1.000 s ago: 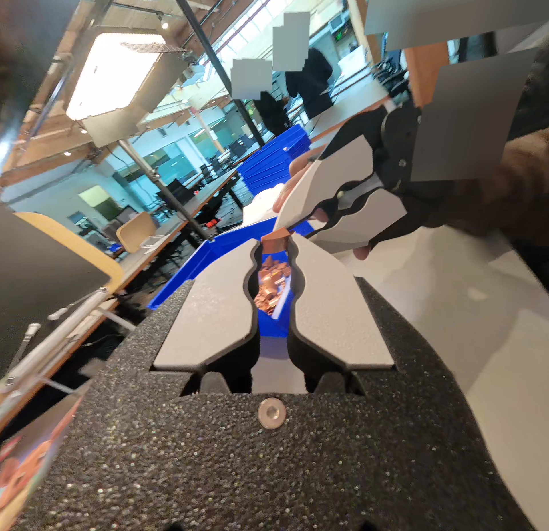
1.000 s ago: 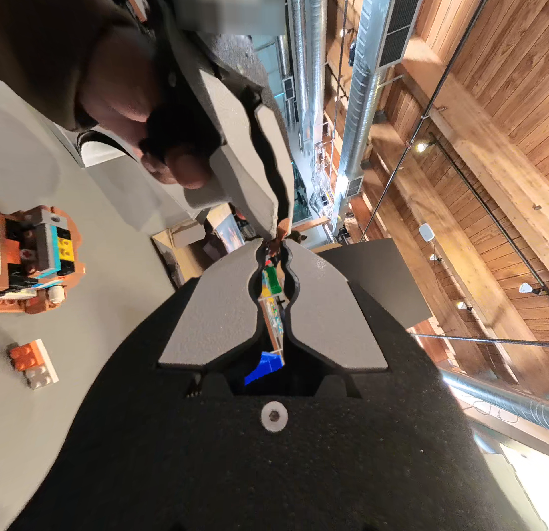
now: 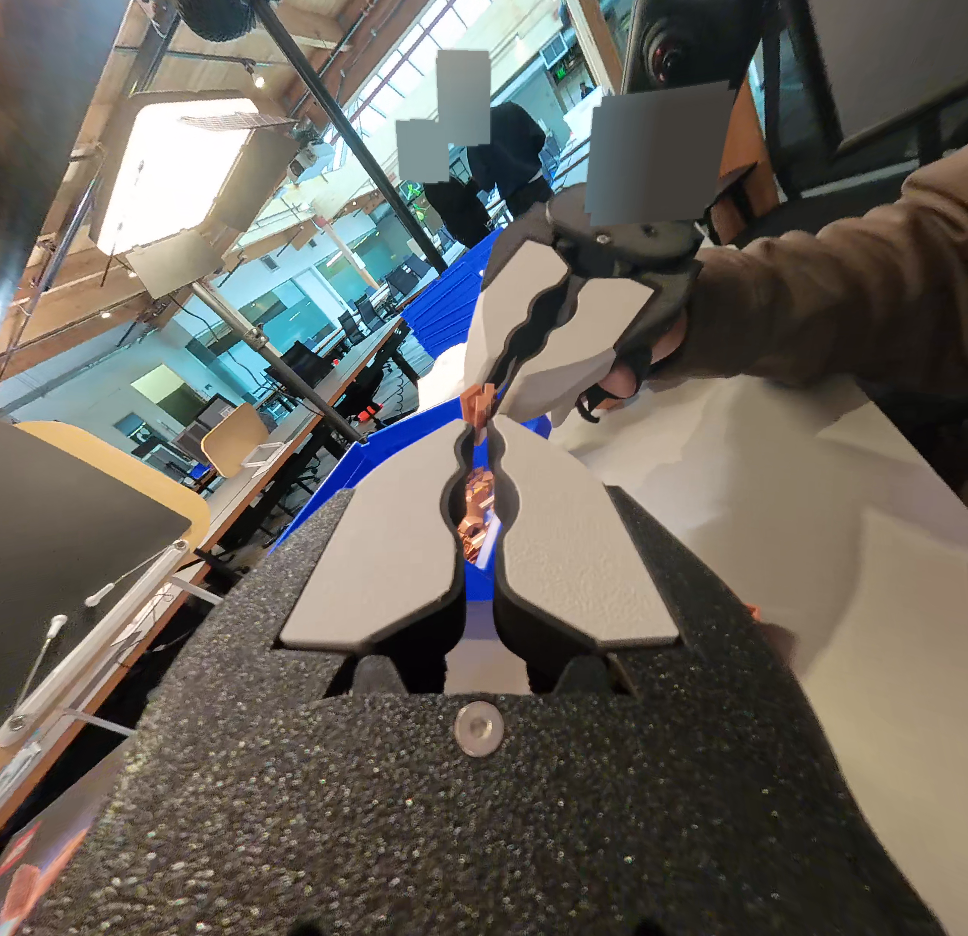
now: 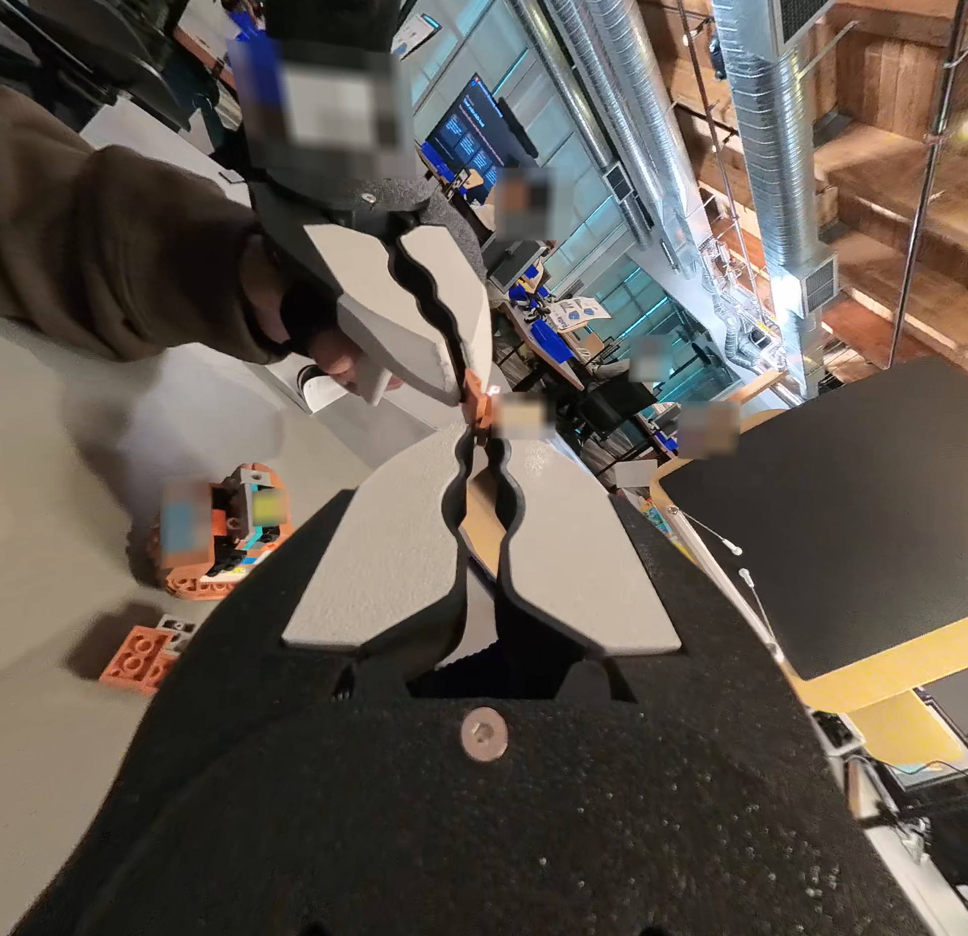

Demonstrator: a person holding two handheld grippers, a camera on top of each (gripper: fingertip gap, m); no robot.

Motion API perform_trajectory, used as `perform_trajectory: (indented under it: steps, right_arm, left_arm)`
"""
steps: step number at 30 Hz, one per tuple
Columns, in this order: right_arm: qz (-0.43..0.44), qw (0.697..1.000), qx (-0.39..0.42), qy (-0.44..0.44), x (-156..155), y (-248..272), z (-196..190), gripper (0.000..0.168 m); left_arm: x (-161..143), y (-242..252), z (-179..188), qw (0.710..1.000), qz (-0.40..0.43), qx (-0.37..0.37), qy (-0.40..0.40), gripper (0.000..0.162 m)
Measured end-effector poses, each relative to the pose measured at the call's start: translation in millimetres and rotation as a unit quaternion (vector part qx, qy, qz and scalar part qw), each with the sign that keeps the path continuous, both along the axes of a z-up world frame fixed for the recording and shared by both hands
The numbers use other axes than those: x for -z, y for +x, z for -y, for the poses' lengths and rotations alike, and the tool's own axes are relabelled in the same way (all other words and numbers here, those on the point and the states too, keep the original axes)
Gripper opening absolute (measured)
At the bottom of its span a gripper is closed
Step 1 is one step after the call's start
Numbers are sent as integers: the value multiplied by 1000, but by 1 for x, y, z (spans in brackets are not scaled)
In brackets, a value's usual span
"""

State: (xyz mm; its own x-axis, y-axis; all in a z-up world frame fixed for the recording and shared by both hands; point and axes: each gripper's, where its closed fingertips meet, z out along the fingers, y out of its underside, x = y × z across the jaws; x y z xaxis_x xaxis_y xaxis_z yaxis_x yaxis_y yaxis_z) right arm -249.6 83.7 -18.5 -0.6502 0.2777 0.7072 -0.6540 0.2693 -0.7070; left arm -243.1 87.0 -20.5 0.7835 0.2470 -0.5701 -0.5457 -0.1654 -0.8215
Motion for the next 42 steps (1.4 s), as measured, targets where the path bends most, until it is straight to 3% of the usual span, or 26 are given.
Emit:
perform_trajectory:
  steps: [9,15,18,20,22,25,27,30,33,36,42]
  right_arm:
    - [29,999,25,-25,-2,-14,-3,4]
    - [77,990,112,-46,0,-57,-29,4]
    - [131,962,238,-26,23,-110,-62,4]
    - [205,926,316,-7,51,-142,-89,16]
    - [279,895,348,-14,71,-158,-108,26]
    - [319,880,342,-86,57,-161,-122,28]
    - [299,891,314,-137,30,-153,-124,27]
    - [208,945,193,-163,-11,-116,-97,27]
    - [66,993,82,-54,-8,-63,-51,25]
    - [-98,992,60,58,17,-34,-24,26]
    - [-173,977,63,111,32,-26,-8,30]
  left_arm:
    - [1,-9,-2,999,12,-24,17,1]
    - [4,-22,-1,996,78,-27,47,1]
    - [6,-27,0,992,105,-23,59,1]
    - [6,-29,1,991,116,-21,66,1]
    - [7,-31,2,990,124,-23,68,1]
    - [6,-31,2,989,130,-22,70,1]
    - [6,-31,2,986,148,-15,74,1]
    - [15,-30,-3,971,228,19,69,2]
    - [23,-30,-7,944,319,49,75,2]
    - [31,-32,-8,916,387,66,81,2]
    - [43,-29,-12,899,428,77,54,2]
